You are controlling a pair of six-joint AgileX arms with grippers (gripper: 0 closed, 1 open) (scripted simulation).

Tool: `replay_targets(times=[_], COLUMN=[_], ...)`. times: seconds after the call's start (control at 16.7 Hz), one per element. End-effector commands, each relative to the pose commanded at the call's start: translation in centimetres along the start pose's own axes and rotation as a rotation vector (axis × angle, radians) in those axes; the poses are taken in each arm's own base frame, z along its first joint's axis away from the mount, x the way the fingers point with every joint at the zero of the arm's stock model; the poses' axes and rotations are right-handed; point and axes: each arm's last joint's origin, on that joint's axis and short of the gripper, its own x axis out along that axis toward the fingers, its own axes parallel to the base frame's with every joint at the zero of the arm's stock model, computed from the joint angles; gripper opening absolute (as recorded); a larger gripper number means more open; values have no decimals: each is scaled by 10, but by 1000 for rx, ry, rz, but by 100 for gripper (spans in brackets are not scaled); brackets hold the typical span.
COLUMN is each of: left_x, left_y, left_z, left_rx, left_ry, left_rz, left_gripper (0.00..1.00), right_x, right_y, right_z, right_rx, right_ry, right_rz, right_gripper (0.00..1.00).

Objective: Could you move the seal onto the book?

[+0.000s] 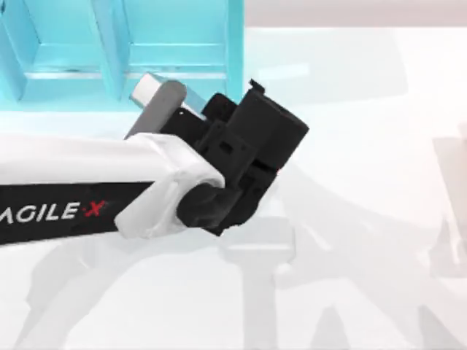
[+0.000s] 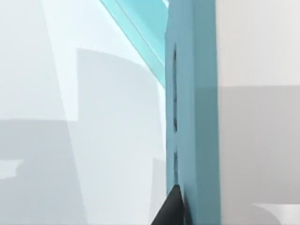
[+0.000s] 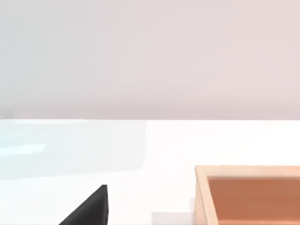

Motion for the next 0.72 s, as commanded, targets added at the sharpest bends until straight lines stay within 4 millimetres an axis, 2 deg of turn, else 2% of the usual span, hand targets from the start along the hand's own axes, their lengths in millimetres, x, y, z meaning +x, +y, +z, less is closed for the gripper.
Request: replay_targets(times=[0.36,0.54,0.72], left_x=[-23,-35,-45], left_y=[-2,-4,-6], left_z=[-79,-106,-124], left_rx=[-352,-510,-631], left_ry=[-123,-166,-189], left_rz=[-54,-126,-192], left_gripper=[0,0,0], right_x=[0,0,0], right_y=[0,0,0], right_z=[0,0,0], right_rx=[0,0,0], right_ry=[0,0,0], right_rz=[0,0,0], right_gripper=[100,100,100])
